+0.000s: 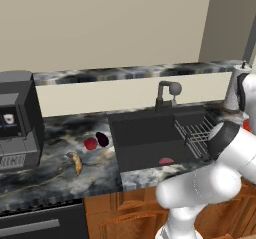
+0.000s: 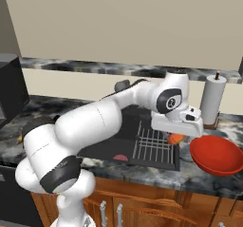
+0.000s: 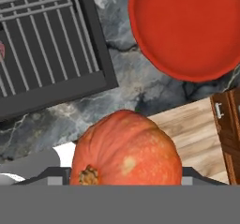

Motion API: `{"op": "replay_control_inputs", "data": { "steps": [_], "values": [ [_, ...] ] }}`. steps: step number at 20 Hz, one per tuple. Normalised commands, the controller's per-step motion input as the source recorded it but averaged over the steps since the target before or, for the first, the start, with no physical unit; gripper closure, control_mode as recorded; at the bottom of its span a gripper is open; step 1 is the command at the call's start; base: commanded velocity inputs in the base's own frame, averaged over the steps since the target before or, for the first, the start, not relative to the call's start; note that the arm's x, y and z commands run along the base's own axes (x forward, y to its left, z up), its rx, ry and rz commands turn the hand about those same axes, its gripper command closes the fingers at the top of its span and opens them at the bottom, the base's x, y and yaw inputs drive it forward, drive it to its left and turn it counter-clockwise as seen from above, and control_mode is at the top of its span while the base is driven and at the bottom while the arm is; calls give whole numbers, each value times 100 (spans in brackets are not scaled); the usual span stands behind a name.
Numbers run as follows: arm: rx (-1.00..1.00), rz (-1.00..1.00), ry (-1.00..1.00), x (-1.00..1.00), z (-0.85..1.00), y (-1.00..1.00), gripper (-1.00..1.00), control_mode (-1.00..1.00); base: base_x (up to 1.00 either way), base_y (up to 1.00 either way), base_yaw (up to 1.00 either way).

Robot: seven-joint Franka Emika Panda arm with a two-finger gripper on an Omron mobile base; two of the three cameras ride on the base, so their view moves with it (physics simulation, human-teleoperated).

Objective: There is a mixed pile of frozen fruits and vegetables on the counter. Locate all the frozen vegetables and place the items in a bowl on the counter. Take all the frozen fruits and defrost them in a running sink.

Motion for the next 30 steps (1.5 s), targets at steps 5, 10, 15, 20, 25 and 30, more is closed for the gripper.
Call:
{"op": "replay_control_inputs", "data": {
  "steps": [5,10,15,20,25,30],
  "values": [
    [11,-3,0,45,-3,-79,100,-100,0,0,0],
    [3,7,-3,35,-8,-44,100,-100,0,0,0],
    [9,1,-11,33,-28,-53,100,-100,0,0,0],
    [-1,3,-13,27,-36,-36,100,-100,0,0,0],
    [-8,3,0,19,-14,-23,100,-100,0,0,0],
    [-31,0,7,0,-45,33,100,-100,0,0,0]
  ]
}}
